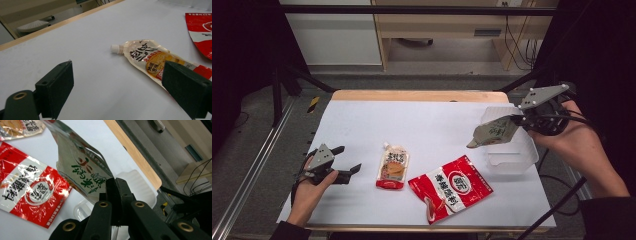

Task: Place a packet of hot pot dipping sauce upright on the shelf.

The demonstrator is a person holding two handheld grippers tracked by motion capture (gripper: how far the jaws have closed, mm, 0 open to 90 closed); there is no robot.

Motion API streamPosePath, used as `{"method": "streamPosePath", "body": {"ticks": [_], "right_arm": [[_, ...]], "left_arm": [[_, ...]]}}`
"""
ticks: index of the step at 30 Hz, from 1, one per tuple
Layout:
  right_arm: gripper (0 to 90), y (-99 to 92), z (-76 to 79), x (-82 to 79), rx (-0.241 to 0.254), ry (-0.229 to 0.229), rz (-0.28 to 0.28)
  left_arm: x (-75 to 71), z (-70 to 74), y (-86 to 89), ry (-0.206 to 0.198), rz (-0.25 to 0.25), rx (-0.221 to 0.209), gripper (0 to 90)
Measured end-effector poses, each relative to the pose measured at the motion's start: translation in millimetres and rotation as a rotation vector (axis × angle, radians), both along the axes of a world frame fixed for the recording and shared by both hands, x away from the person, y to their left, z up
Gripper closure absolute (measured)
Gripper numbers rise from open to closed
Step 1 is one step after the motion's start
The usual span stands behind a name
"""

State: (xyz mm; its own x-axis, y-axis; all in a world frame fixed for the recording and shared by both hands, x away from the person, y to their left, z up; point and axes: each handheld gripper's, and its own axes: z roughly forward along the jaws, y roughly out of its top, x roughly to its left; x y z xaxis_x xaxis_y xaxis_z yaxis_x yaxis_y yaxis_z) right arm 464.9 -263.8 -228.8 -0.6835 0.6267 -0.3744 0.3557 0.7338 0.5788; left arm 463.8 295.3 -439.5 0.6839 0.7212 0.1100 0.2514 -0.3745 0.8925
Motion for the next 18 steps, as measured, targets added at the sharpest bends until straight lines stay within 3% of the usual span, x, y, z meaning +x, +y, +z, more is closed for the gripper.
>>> {"method": "streamPosePath", "body": {"ticks": [18], "right_arm": [[90.0,-36.5,-30.4,-3.5,-0.008,0.054,-0.076]], "left_arm": [[0.7,-1.1,1.8,0.000,0.019,0.018,10.5]]}}
